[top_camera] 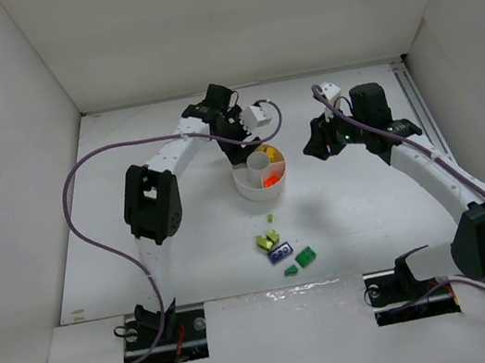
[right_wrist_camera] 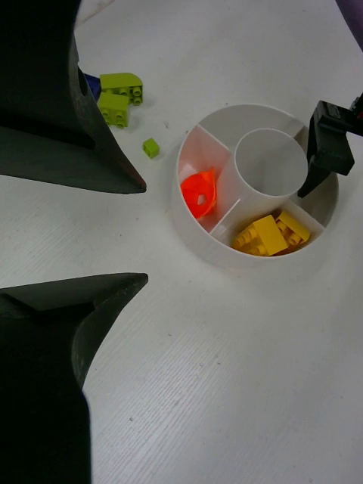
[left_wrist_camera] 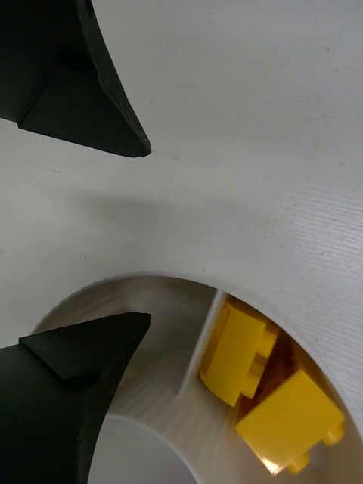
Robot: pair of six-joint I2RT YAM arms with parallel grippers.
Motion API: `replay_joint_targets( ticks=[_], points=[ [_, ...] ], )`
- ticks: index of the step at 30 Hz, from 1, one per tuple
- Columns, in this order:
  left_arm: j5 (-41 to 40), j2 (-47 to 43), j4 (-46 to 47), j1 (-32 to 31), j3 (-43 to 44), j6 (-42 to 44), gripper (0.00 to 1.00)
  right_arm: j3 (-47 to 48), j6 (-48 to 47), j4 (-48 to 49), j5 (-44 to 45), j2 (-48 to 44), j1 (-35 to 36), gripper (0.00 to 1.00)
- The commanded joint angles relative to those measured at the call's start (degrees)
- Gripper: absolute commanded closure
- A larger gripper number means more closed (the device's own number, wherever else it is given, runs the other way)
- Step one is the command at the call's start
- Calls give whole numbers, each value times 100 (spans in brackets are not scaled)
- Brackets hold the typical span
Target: Sort the legos into containers by color
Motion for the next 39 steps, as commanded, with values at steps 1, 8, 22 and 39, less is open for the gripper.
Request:
replay_joint_targets(
  ticks=[1,8,22,39],
  points=[
    [24,-632,-60,-29,-131,58,18,172,31,263,-24,0,-13,48],
    [365,-1079,-7,-29,-438,-64,18,172,31,263,-24,0,-13,47],
    [1174,-2002,-114,76,-1044,-29,18,172,31,263,-147,-53,-13,47],
    [683,-2794,1338,182,-2336,-1155,24,392,434,605,-402,482,294,47]
  ],
)
